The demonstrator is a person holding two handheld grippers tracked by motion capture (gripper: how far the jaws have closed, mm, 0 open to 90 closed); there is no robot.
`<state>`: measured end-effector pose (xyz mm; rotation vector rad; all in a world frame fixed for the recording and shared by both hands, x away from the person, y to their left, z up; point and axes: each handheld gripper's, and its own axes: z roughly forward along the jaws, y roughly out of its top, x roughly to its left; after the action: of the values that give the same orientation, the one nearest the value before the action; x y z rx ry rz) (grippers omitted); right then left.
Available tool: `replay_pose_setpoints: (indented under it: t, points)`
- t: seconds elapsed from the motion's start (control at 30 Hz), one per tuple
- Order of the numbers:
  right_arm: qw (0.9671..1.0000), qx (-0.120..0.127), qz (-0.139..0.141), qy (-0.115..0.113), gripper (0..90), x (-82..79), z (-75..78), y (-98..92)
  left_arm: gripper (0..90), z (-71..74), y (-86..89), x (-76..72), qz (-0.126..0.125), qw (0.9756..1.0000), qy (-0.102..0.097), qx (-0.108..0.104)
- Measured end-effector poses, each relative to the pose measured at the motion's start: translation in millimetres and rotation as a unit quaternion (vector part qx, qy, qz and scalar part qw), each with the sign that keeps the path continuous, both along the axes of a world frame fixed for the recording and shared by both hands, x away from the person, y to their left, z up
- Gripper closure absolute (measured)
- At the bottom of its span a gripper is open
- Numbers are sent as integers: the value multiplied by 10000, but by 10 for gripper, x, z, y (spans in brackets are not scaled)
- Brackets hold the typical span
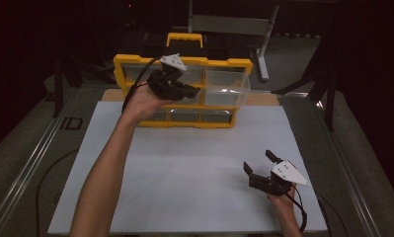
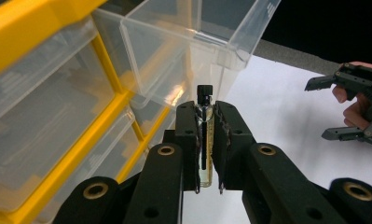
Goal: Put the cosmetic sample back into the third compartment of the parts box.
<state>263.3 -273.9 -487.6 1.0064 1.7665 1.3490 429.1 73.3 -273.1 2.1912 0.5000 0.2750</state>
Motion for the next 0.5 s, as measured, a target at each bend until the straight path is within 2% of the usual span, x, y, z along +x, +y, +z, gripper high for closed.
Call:
replay_pose_setpoints:
  t: [0.5]
  points:
    - [10000, 37, -28, 5, 102, 1, 3, -21, 816, 199, -90, 96, 29, 10000, -34, 32]
